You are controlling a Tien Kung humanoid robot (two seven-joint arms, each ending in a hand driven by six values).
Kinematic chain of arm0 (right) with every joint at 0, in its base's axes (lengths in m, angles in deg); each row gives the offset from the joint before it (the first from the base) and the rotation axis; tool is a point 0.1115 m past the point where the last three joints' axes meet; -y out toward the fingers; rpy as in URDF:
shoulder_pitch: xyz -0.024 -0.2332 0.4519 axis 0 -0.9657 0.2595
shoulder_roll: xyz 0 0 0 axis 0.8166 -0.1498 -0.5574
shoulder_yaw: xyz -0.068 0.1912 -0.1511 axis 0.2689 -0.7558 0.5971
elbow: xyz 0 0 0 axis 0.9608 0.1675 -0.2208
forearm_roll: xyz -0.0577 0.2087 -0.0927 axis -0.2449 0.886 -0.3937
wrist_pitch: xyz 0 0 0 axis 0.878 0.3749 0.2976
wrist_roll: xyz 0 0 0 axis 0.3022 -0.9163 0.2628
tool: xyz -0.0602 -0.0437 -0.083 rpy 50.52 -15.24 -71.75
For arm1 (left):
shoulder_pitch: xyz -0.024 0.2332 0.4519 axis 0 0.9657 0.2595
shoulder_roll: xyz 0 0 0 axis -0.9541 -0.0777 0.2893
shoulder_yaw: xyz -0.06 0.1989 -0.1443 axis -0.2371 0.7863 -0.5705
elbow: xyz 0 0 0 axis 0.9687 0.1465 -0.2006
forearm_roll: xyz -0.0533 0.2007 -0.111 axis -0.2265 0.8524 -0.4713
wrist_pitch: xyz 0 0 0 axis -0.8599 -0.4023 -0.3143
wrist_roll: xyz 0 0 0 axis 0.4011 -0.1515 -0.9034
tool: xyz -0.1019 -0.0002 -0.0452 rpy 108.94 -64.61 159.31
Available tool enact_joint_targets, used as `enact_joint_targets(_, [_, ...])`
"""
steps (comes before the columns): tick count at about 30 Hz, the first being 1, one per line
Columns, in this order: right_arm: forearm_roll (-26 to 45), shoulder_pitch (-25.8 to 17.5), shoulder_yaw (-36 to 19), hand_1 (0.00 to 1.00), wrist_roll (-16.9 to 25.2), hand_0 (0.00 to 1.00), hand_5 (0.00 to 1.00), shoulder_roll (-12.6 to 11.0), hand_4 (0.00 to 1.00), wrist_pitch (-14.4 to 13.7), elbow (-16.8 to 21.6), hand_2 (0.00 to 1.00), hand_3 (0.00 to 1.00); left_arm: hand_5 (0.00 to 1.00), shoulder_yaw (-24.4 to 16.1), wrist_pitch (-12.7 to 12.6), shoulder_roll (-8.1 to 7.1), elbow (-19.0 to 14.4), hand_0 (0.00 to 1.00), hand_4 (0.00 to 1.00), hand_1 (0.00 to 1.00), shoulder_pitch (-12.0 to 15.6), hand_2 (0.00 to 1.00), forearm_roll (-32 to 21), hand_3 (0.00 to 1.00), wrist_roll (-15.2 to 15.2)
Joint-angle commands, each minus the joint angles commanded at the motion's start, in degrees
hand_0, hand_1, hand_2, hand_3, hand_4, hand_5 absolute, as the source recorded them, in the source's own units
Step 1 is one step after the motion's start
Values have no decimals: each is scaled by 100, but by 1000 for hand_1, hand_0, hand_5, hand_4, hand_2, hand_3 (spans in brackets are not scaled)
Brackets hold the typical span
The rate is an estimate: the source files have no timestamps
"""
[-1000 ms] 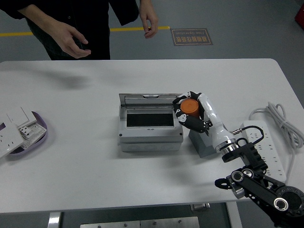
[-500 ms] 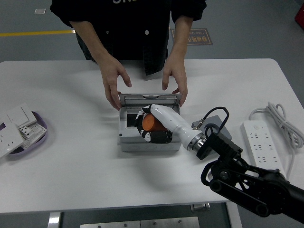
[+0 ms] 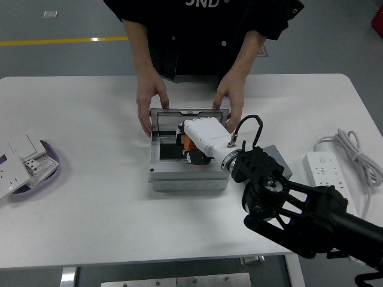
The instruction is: Pick up the cylinder from the cube,place it in the box,flap close box
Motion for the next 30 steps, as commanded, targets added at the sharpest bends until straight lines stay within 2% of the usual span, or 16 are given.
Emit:
enact_joint_targets(4, [83, -2, -1, 218, 15, 179, 2, 35, 2, 5, -54, 232, 192, 223, 8, 0, -3, -1, 594, 703, 630, -1, 624, -2, 640, -1])
enact_joint_targets(5, [99, -6, 8, 404, 14, 328, 2, 43, 349, 5, -68, 395, 385, 224, 10, 1, -3, -1, 594, 703, 630, 0, 623, -2, 639, -1])
enact_joint_targets(10, [137, -16, 62, 404, -3, 328, 2, 86, 349, 10, -123, 395, 385, 224, 17, 1, -4, -3, 594, 703, 630, 3, 623, -5, 639, -2])
enact_joint_targets(11, [140, -14, 74, 592, -6, 616, 337, 95, 609, 23, -139, 605, 641, 222, 19, 2, -4, -5, 594, 702, 630, 3, 624, -5, 640, -2])
enact_joint_targets(16, [93, 2, 91, 592, -5, 616, 337, 119, 609, 103, -207, 605, 641, 222, 29, 2, -6, -5, 594, 702, 630, -2, 624, -13, 640, -2])
enact_joint_targets(17, [80, 6, 91, 665, 1, 747, 448, 123, 763, 109, -216, 674, 684, 223, 31, 2, -6, -5, 594, 702, 630, -3, 624, -14, 640, -3])
enact_joint_targets(22, [38, 18, 83, 665, 32, 747, 448, 143, 763, 91, -229, 674, 684, 223, 42, 3, -8, -1, 594, 702, 630, -8, 624, -23, 640, -5])
enact_joint_targets(23, [39, 16, 80, 720, 38, 815, 480, 144, 886, 83, -225, 725, 783, 222, 43, 3, -7, 0, 595, 701, 630, -10, 623, -21, 639, -7])
enact_joint_targets(28, [141, -17, 61, 720, 79, 815, 480, 123, 886, 26, -181, 725, 783, 222, 39, 6, 0, -2, 595, 701, 630, -16, 623, -11, 639, -12])
enact_joint_targets(29, [239, -40, 43, 741, 105, 841, 482, 103, 928, -20, -149, 738, 815, 221, 37, 7, 2, -3, 594, 701, 630, -16, 623, -4, 639, -13])
enact_joint_targets(30, [345, -68, 18, 741, 136, 841, 482, 78, 928, -71, -108, 738, 815, 221, 33, 7, 4, -6, 594, 701, 630, -17, 623, 2, 639, -13])
